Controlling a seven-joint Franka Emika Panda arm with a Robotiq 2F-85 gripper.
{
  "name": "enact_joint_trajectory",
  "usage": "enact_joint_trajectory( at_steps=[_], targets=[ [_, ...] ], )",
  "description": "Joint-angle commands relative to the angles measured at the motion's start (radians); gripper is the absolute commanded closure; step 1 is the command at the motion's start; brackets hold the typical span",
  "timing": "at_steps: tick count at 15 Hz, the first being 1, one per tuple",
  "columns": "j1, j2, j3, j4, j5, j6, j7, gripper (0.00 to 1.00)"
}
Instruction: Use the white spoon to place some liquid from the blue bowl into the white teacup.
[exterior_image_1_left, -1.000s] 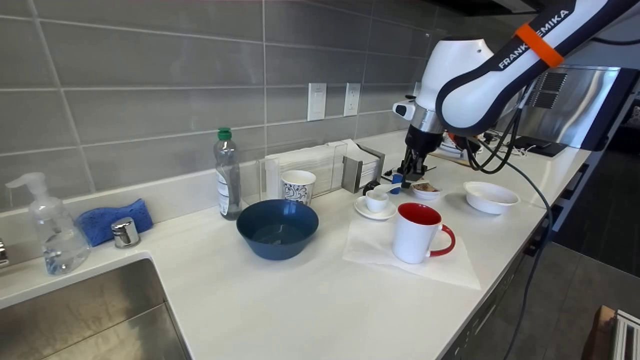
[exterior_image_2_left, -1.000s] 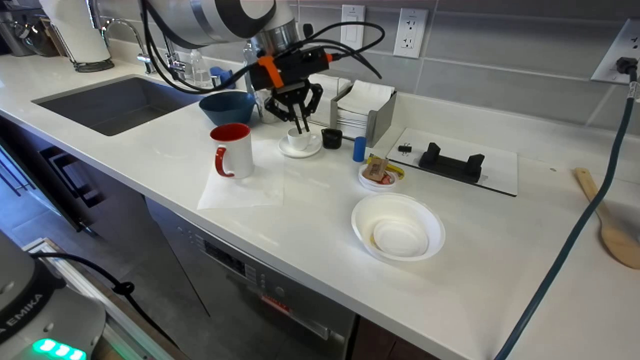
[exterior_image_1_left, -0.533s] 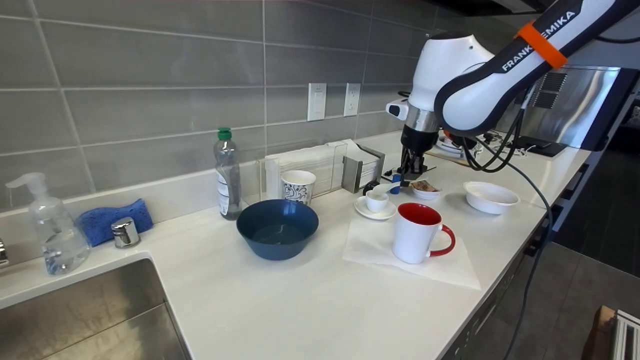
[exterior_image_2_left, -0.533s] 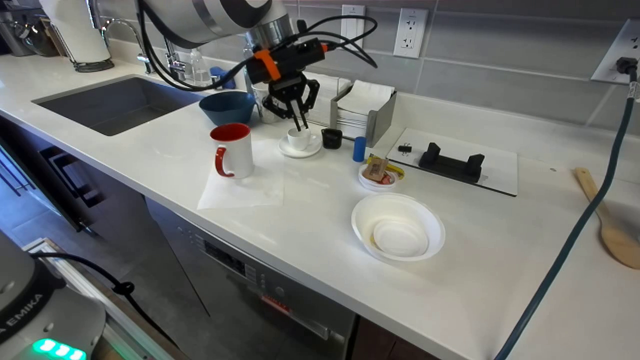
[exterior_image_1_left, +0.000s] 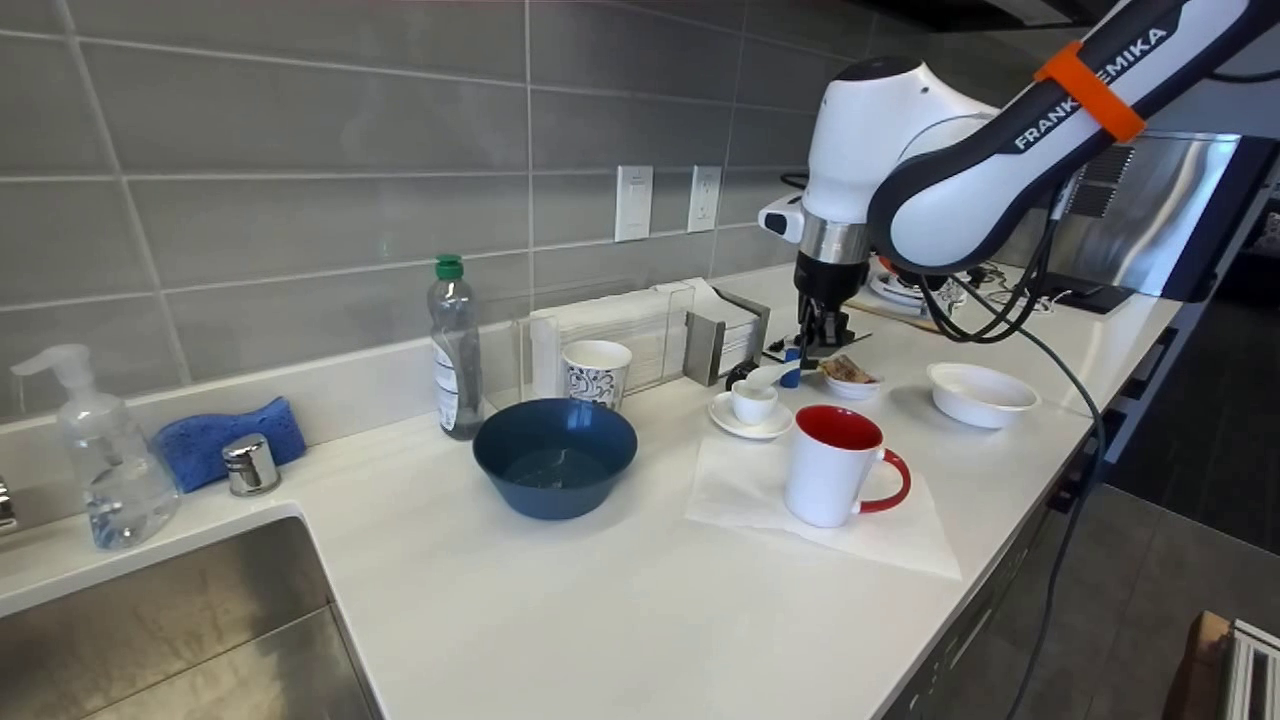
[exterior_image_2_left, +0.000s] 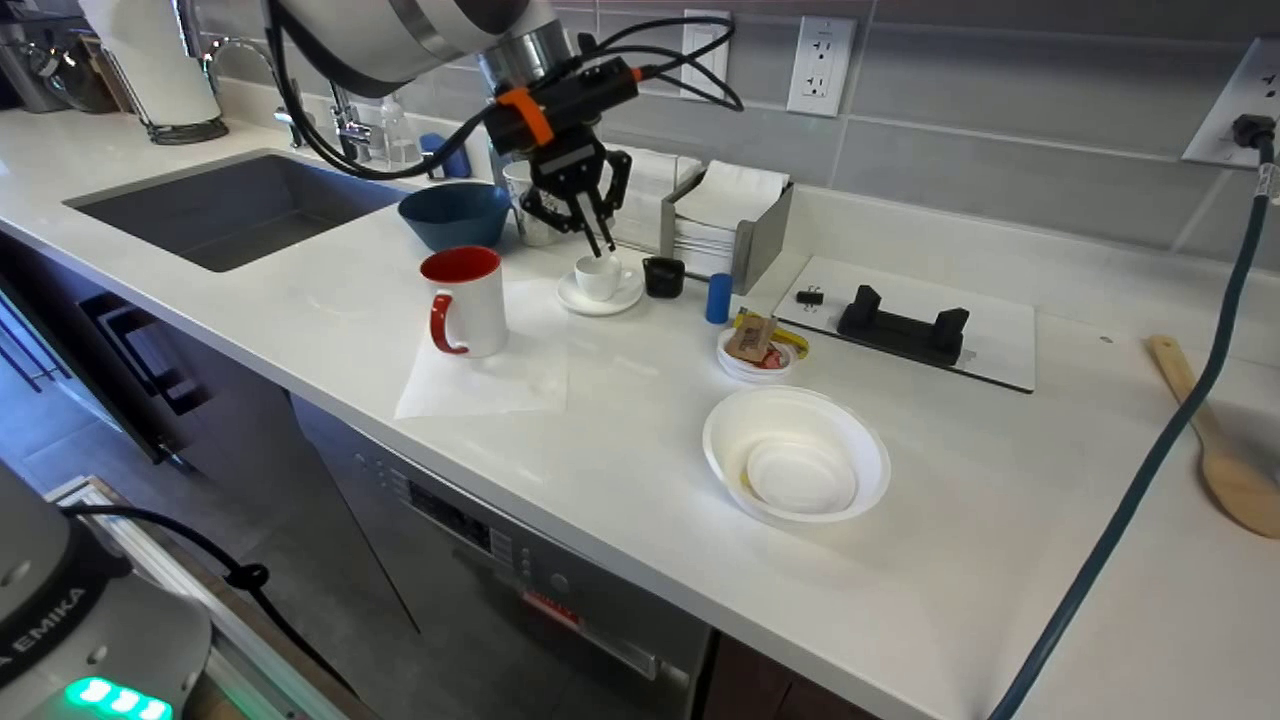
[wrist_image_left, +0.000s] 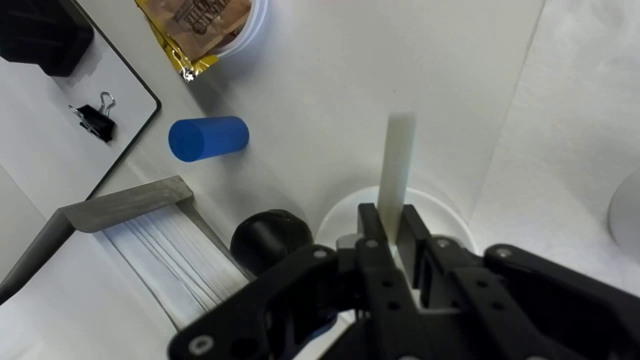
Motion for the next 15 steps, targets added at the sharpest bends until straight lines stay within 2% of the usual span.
enact_joint_trajectory(
  at_steps=[1,15],
  targets=[
    [0.013,0.005,0.007,0.025,-0.1,-0.041,0.076,0.97],
    [0.061,0.005,0.058,0.034,-0.44,-0.165,0.27,0.97]
  ],
)
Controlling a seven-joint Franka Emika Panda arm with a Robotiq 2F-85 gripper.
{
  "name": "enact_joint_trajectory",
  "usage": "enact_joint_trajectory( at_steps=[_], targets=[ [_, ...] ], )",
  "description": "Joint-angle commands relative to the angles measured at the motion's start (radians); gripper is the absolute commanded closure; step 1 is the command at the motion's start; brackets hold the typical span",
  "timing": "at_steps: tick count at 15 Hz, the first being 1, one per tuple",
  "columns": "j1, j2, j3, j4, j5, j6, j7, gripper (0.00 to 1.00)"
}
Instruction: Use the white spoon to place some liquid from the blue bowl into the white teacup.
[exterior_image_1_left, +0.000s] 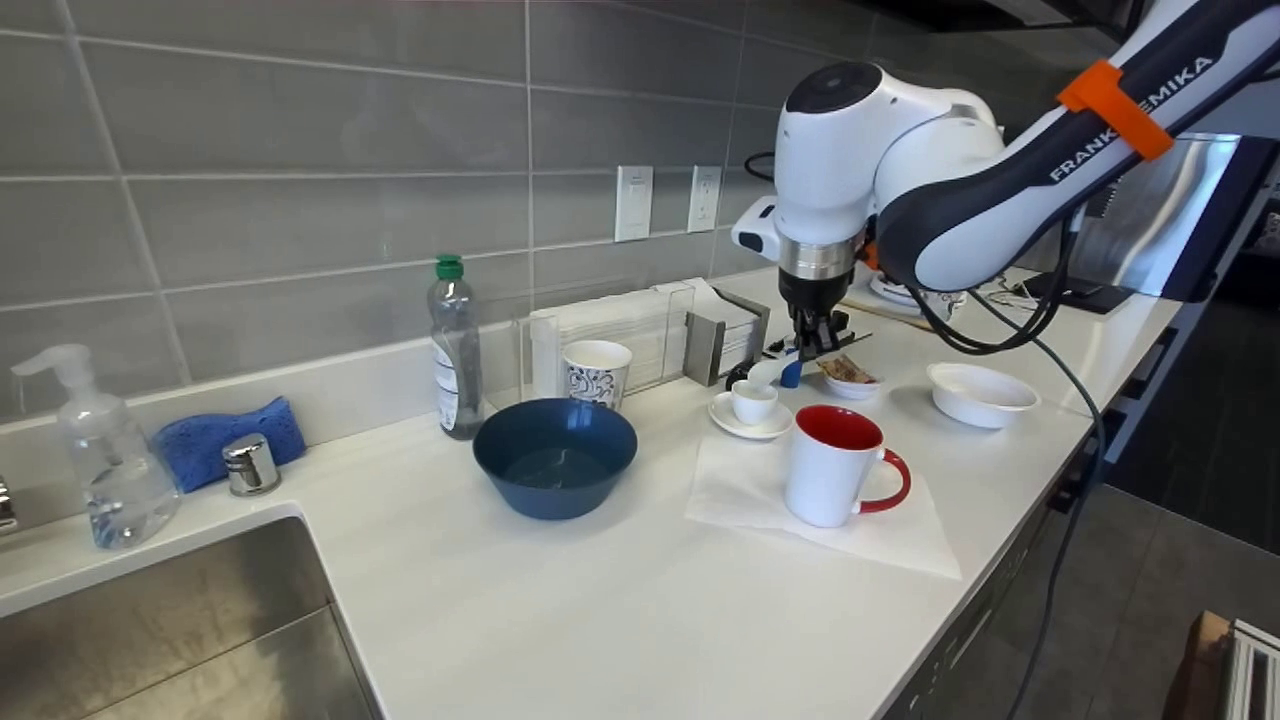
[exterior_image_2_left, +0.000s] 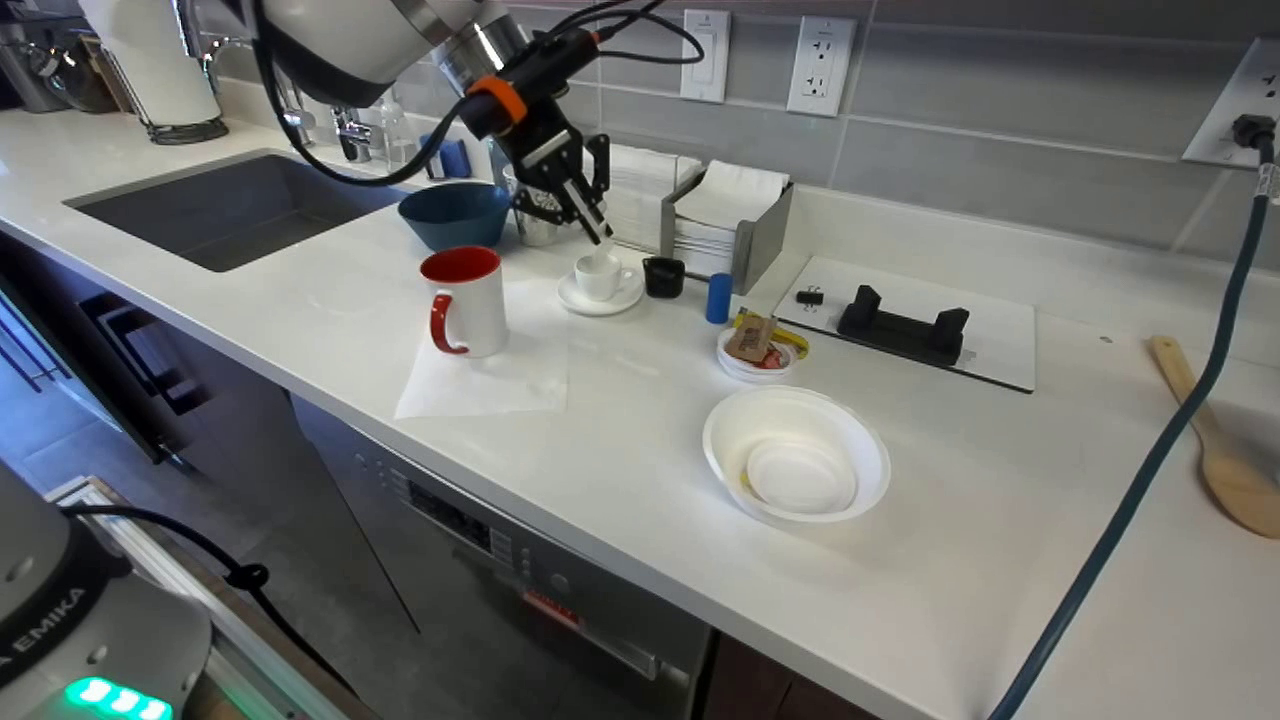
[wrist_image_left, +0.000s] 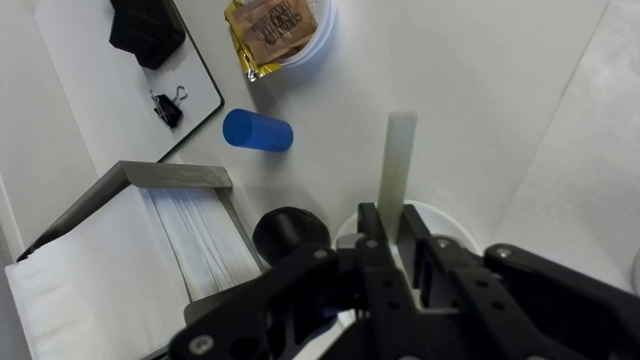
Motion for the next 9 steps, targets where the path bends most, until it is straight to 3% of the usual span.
enact_joint_trajectory(
  at_steps=[1,9],
  targets=[
    [0.014,0.007,0.012,0.017,-0.124,-0.047,0.073,0.97],
    [0.032,0.007,0.041,0.003,-0.282,-0.08,0.12,0.97]
  ],
)
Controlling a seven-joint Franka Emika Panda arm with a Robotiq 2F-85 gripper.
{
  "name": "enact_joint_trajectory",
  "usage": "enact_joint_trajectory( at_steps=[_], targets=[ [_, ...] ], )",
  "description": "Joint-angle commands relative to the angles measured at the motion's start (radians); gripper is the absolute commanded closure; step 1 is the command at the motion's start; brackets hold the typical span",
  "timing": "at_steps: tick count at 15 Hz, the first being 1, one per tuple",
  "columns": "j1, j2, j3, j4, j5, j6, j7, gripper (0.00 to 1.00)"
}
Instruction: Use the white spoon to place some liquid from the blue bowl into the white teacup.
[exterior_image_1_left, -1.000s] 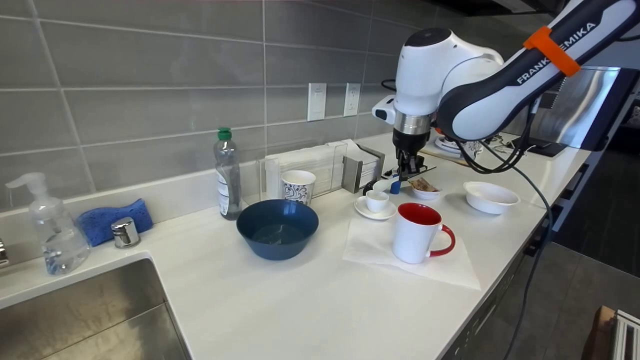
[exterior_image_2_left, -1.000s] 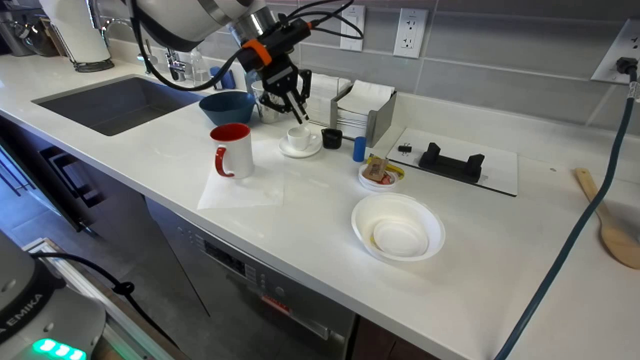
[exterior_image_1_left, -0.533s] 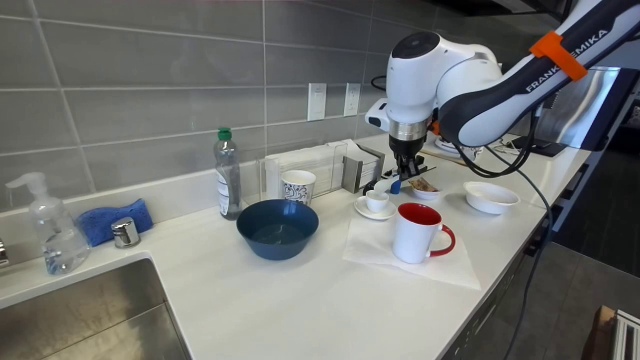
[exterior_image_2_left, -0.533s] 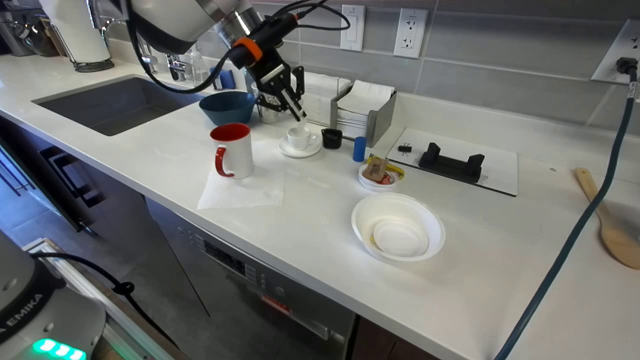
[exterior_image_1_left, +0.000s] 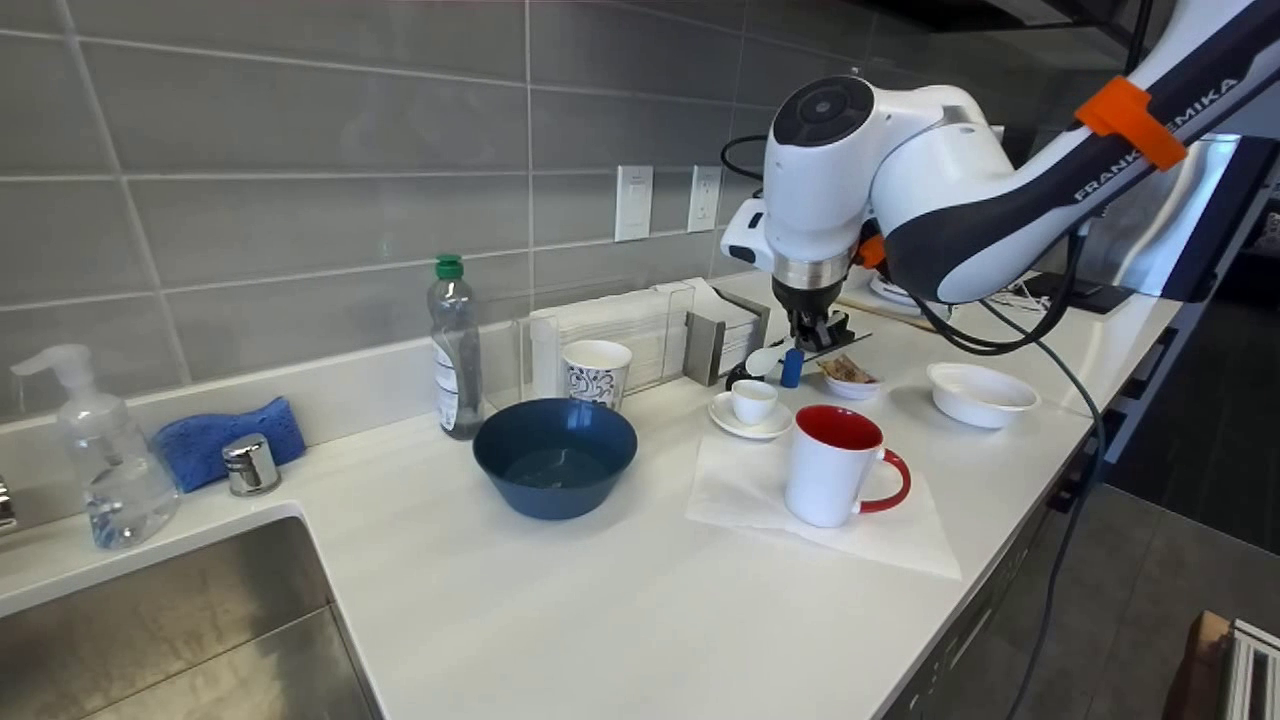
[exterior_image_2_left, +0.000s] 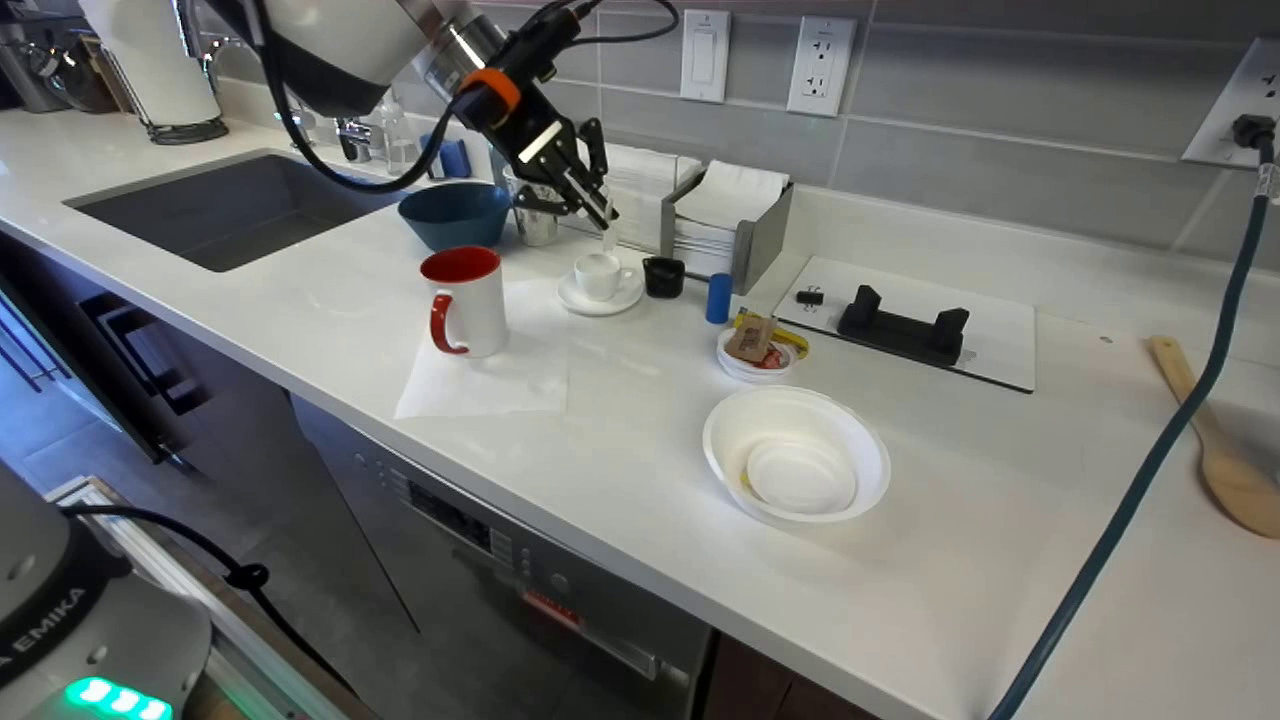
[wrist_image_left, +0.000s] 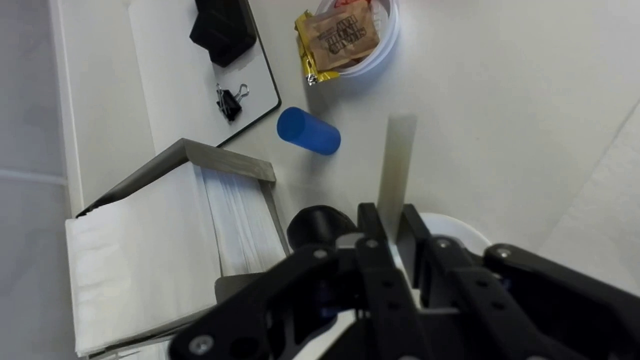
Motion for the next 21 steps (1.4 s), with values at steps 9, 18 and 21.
enact_joint_trajectory(
  at_steps=[9,18,21],
  targets=[
    [0.02,0.018,0.03,-0.006,-0.056,-0.1,0.024,0.97],
    [0.01,0.024,0.029,-0.001,0.029,-0.038,0.002,0.97],
    [0.018,0.03,0.026,0.004,-0.079,-0.062,0.08,0.97]
  ],
)
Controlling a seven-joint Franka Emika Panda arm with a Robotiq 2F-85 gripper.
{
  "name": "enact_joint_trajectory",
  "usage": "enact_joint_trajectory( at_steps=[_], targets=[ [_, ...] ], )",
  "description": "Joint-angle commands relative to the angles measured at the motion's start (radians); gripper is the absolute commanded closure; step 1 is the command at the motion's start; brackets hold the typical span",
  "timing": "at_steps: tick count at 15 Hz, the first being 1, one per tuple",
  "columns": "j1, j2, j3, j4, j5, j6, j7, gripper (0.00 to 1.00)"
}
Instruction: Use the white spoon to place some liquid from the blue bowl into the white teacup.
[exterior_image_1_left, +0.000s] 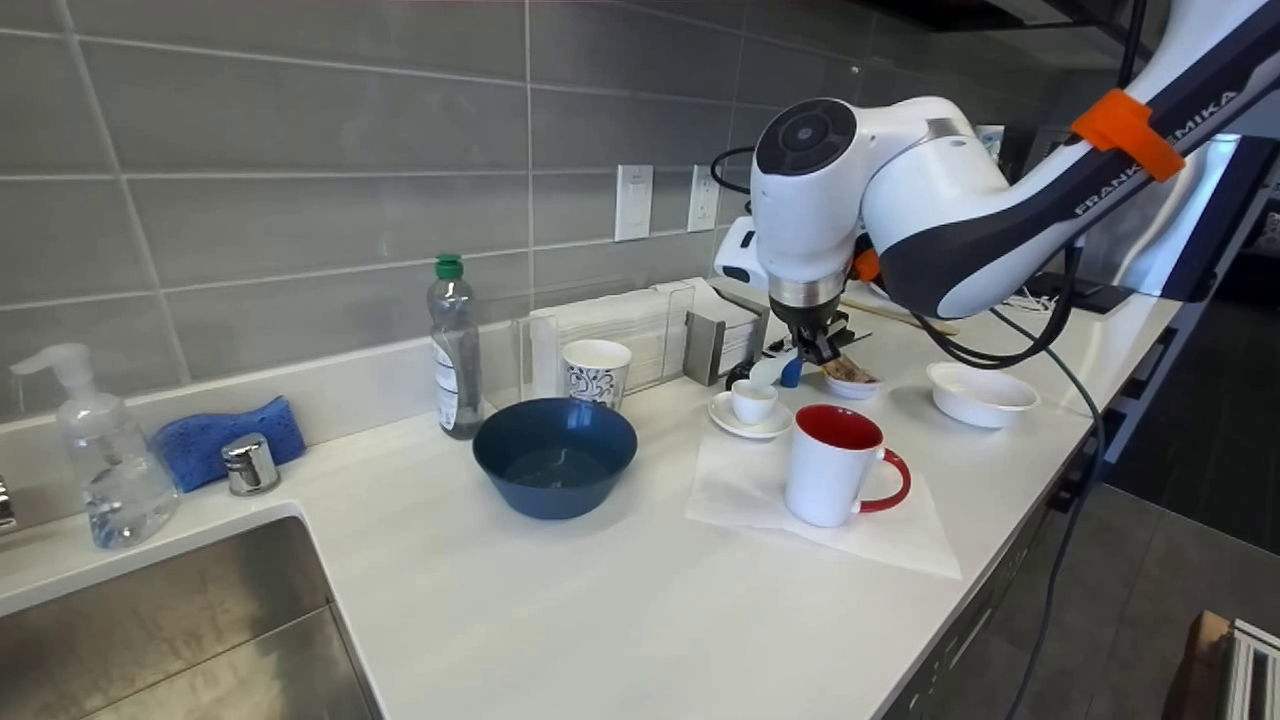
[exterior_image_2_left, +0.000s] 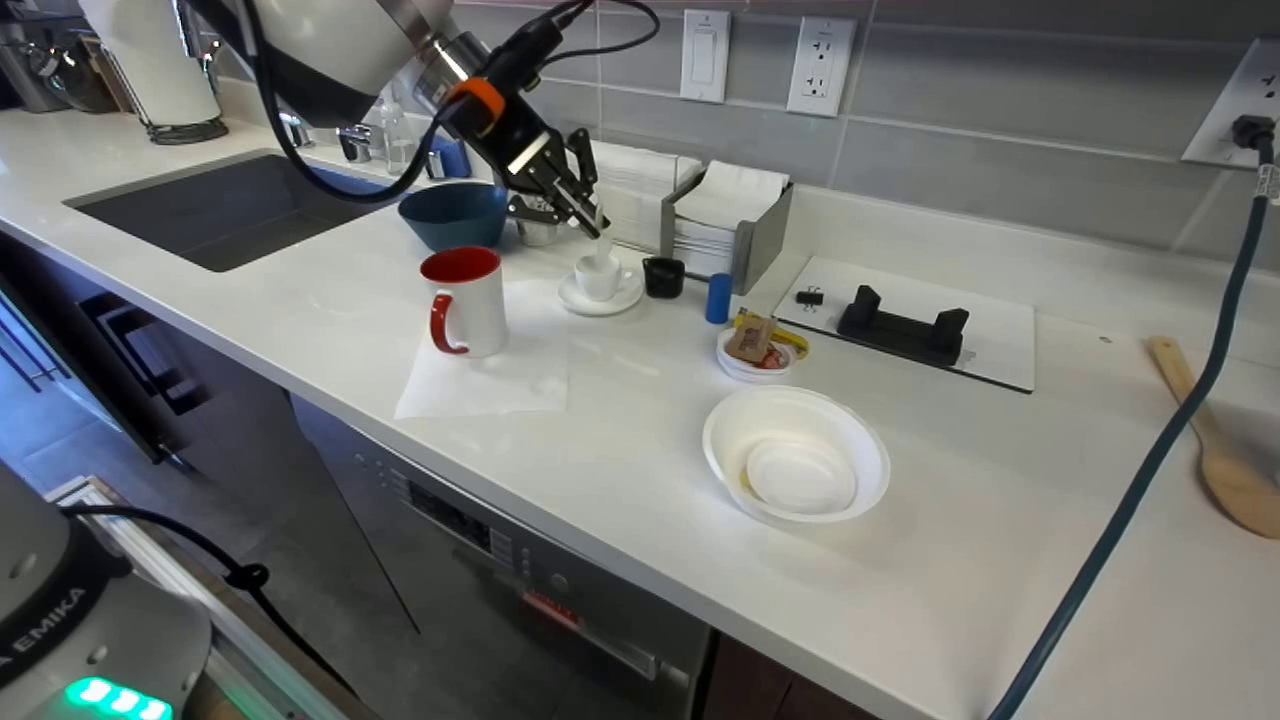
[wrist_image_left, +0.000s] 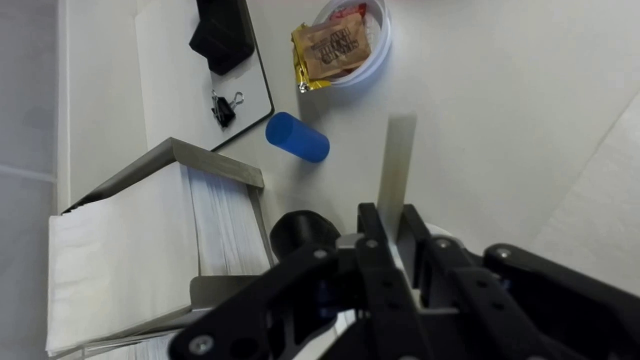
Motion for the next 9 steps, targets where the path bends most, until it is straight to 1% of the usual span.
enact_joint_trajectory(
  at_steps=[1,2,3,4,5,6,9],
  targets=[
    [-0.005,0.006,0.002,0.003,0.073,0.054,-0.031,0.97],
    [0.005,0.018,-0.001,0.016,-0.039,0.013,0.052,0.97],
    [-0.003,0.013,0.0,0.01,0.048,0.047,-0.006,0.97],
    [0.0,0.019,-0.002,0.016,0.003,0.031,0.035,0.97],
    [-0.005,0.01,-0.005,0.01,0.034,0.037,0.012,0.97],
    [-0.008,0.009,-0.008,0.01,0.025,0.035,0.022,0.97],
    [-0.019,-0.018,-0.02,-0.004,0.058,0.039,0.004,0.97]
  ],
)
